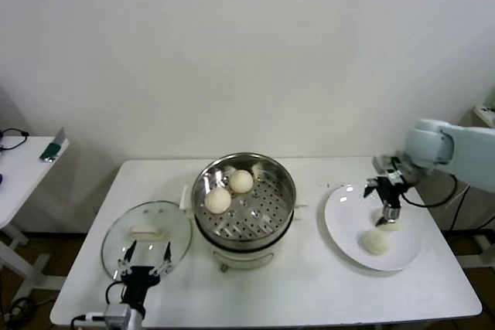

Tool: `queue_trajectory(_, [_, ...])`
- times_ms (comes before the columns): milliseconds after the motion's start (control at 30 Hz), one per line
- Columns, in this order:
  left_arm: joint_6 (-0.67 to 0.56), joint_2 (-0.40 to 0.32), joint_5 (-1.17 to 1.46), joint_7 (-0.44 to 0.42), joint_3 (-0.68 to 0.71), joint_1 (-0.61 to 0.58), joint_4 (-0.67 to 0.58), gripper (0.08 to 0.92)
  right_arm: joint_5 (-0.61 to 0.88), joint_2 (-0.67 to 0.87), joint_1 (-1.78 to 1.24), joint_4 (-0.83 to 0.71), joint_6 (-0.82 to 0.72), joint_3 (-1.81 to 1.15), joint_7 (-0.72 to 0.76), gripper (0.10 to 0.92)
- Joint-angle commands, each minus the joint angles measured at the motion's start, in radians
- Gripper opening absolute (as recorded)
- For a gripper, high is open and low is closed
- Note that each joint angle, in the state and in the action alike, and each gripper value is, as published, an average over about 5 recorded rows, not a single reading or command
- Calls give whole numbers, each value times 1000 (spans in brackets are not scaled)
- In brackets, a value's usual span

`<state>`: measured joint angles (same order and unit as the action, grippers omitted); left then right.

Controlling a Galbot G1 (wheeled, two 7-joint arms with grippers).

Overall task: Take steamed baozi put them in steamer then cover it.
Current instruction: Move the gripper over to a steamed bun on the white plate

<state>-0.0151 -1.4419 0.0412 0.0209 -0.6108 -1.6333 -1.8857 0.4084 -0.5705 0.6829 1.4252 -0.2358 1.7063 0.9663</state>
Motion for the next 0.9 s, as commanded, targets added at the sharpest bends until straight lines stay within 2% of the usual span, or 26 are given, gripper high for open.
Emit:
queue_trajectory(33, [-1, -3, -6, 1, -2, -2, 8, 823, -149, 69, -336, -99, 7, -236, -19, 823])
queue_trajectory(300, [-4, -4, -9, 3, -4, -5, 18, 823, -179, 15, -452, -164, -6, -330, -55, 823])
queue_trajectory(600, [-5, -1, -13, 3, -3, -9, 16, 823, -168, -18, -476, -164, -25, -356, -68, 818])
queue_trajectory(900, [-2, -2, -22, 4, 1, -8, 8, 823, -172, -16, -353, -135, -15, -273, -45, 694])
